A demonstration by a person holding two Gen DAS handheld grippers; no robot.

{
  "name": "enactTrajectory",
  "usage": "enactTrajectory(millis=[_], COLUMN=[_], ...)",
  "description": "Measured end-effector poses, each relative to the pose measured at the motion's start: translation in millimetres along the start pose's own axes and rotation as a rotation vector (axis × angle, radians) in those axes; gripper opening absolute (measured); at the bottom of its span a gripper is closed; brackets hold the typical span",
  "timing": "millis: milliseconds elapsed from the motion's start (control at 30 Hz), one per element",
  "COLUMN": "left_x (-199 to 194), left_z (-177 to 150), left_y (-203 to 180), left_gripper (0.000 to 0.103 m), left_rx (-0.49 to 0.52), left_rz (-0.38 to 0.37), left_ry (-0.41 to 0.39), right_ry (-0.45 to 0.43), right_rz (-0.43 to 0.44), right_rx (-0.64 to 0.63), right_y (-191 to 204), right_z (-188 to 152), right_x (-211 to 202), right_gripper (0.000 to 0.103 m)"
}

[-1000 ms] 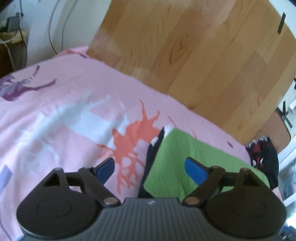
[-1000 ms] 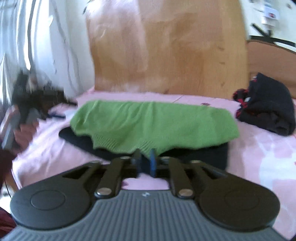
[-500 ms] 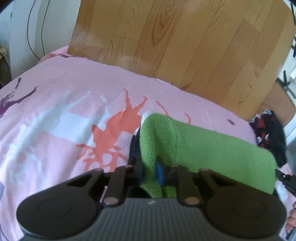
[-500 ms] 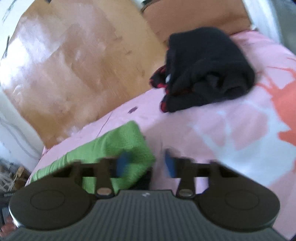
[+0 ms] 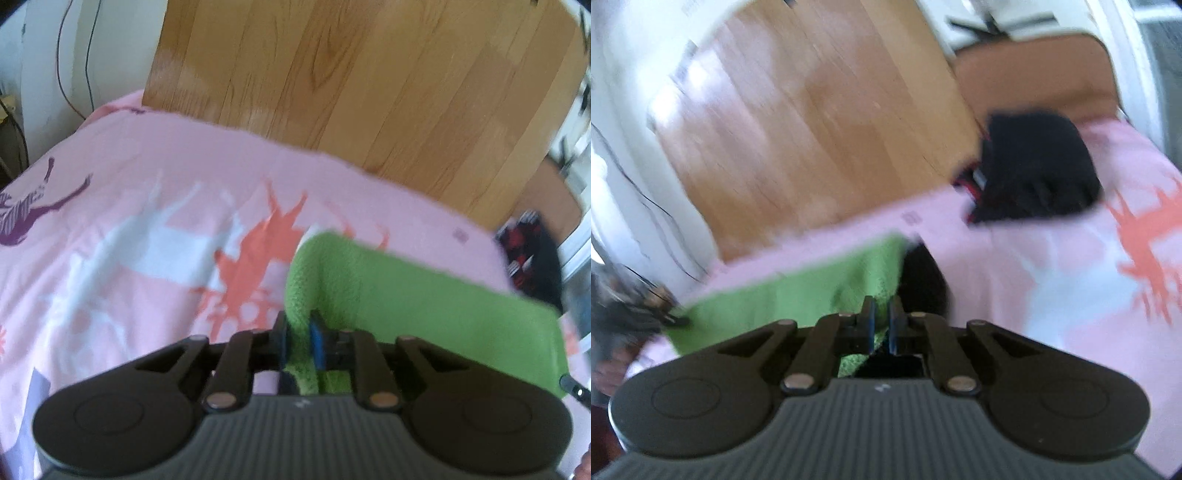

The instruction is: Fold small clothes

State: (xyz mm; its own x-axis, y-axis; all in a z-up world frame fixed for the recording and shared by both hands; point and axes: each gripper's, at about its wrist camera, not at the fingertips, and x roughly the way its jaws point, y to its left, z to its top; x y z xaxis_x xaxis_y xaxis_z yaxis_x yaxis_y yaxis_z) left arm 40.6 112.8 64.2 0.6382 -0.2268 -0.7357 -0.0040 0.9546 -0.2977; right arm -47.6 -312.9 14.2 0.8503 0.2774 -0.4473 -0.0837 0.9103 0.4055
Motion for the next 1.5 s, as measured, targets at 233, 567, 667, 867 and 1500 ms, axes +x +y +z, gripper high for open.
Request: enactTrajectory(millis=[233,567,667,867,1500], left_x=[-34,-3,27,54,57], left_z=[-5,5,0,-25,-43], left_y=[-2,-57,-62,-69,-86], left_gripper=[0.032,0.032,0.032,0.032,0.043], left_rx=[0.04,0.137,0.141,0.235,0.332], left_rz=[0.037,-0.11,-0.124,-0.057,0.008], left_ry=[-0.144,-0.165,-0.135,-0.201,-0.295], right_ry=[-0.071,-0.051,-0.001,-0.014,-0.047], right_rz=[-0.08,0.102,0.062,-0.076,-0.01], right_rx=[-0.01,-0.178,-0.211,-0.068,-0.019], right_y=[-8,66,68,11,2], right_z=[4,20,15,17,6], right_x=[0,49,74,86,85], right_gripper=[0.035,0.036,0.034,0.008,0.011])
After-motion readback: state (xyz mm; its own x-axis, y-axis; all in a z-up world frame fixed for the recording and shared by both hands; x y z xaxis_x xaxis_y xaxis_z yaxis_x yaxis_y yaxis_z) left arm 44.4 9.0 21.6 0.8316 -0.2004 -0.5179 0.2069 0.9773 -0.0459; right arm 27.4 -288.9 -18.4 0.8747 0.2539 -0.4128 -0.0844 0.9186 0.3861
